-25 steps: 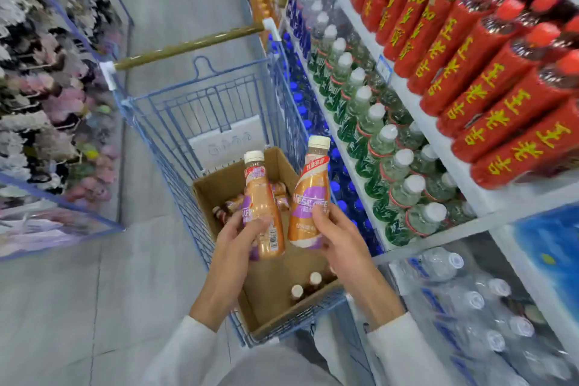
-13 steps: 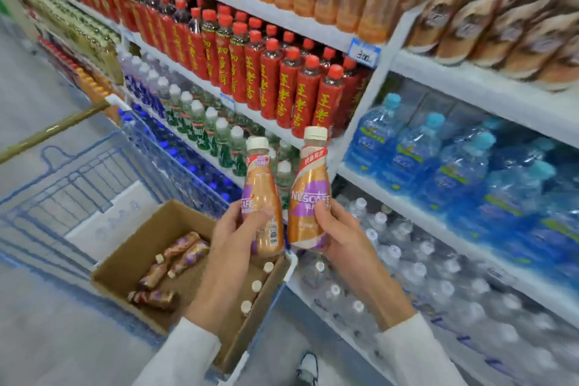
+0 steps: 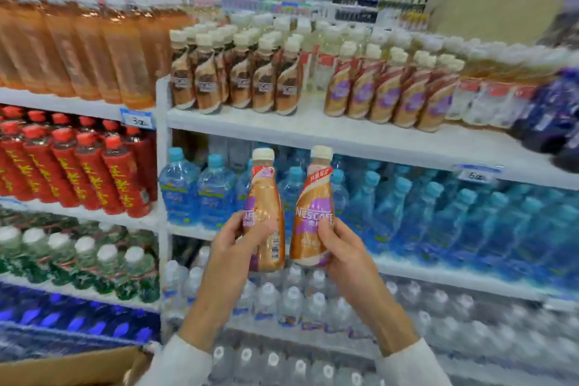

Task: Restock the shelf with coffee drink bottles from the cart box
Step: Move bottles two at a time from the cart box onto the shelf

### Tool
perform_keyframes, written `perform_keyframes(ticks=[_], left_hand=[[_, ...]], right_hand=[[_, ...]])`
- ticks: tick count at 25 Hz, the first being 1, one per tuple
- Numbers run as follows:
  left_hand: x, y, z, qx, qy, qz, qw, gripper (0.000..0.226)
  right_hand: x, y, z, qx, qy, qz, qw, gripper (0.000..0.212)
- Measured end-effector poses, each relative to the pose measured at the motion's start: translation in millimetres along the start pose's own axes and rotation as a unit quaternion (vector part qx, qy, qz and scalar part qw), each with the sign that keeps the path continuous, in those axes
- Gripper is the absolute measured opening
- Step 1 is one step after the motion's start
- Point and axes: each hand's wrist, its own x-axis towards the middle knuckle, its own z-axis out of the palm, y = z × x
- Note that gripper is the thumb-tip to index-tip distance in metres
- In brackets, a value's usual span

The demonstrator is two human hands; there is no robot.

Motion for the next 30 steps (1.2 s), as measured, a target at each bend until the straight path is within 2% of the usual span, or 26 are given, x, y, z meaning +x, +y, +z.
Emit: perform_keyframes(ticks=[5,7,11,14,17,20,24,30], left_hand=[[26.2,-10.9,106.6,-0.006,-0.043,0.003,0.999,0.024],[36.7,-12.7,147.9,-0.002,-0.056,0.007,0.998,0.032],[67.5,-2.5,212.1,0.020,-0.039,0.042,0.998,0.023],[97.4,12.5,244.1,0.032,-0.039,0.070,0.996,0.024],[130.6,27.1,265.2,0.052,-0.062,0.100,0.992,0.021],[165.7,36.2,274.3,0.079,-0.068,0.130,0.986,0.024],[206.3,32.7,268.5,0.122,-0.072,0.151,0.978,0.035],[230.5,9.3,256.2,0.148,-0.078,0.165,0.972,0.040]], right_hand=[[11.4,-45.1,-98.9,-0.031,0.011,-0.043,0.999,0.066],[18.1,-64.6,-132.5,-0.044,0.032,-0.064,0.996,0.060],[35.8,-108.0,-174.0,-0.058,0.058,-0.085,0.993,0.048],[56.8,-139.5,-185.4,-0.095,0.070,-0.107,0.987,0.042],[87.0,-163.8,-189.7,-0.096,0.084,-0.128,0.984,0.042],[118.8,-180.8,-191.2,-0.114,0.099,-0.138,0.979,0.035],[154.6,-184.1,-196.5,-0.168,0.096,-0.161,0.968,0.045],[180.6,-162.1,-209.4,-0.202,0.047,-0.133,0.969,0.029]])
